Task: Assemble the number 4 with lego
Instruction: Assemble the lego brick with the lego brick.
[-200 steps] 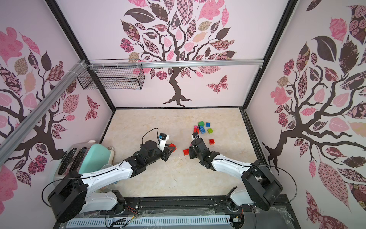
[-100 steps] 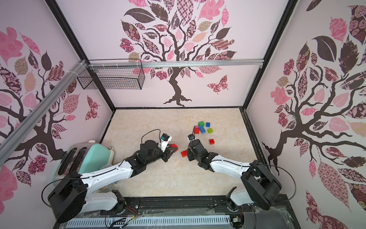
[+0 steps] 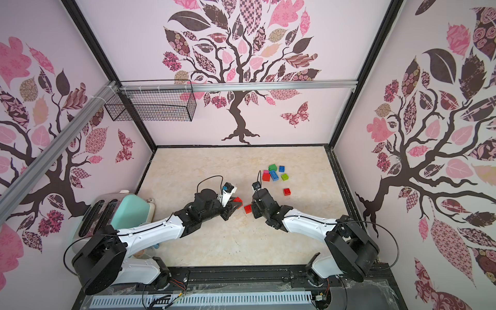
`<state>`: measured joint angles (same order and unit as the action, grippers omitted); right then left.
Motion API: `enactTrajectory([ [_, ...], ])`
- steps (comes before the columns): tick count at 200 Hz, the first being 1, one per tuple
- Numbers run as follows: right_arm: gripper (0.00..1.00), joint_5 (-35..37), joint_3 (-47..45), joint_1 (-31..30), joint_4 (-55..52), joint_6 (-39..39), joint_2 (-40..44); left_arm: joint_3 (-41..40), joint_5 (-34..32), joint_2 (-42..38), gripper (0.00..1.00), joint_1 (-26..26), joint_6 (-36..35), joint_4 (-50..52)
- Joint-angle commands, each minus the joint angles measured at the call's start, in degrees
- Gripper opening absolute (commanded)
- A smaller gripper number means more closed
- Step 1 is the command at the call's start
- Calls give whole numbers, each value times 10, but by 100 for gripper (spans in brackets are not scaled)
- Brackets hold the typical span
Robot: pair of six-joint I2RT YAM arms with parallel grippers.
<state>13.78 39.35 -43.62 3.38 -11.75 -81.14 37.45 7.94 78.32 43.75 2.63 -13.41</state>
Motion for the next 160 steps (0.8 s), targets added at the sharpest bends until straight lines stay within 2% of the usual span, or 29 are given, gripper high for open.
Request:
enactTrajectory([
  [1,0,-39,-14,-12,-91,-21,-28,31,31,11,0,-5,-10,-13],
  [24,0,-31,-19,-12,-87,-25,-26,35,69,38,0,-5,-25,-39],
  [45,0,-24,-24,-15,-81,-27,-27,38,76,69,0,-5,-37,-74],
  [111,0,-20,-48,-20,-63,-38,-28,50,111,120,0,-5,-81,-95],
  [160,0,-18,-52,-19,-61,-40,-24,42,154,170,0,-24,-101,-129],
])
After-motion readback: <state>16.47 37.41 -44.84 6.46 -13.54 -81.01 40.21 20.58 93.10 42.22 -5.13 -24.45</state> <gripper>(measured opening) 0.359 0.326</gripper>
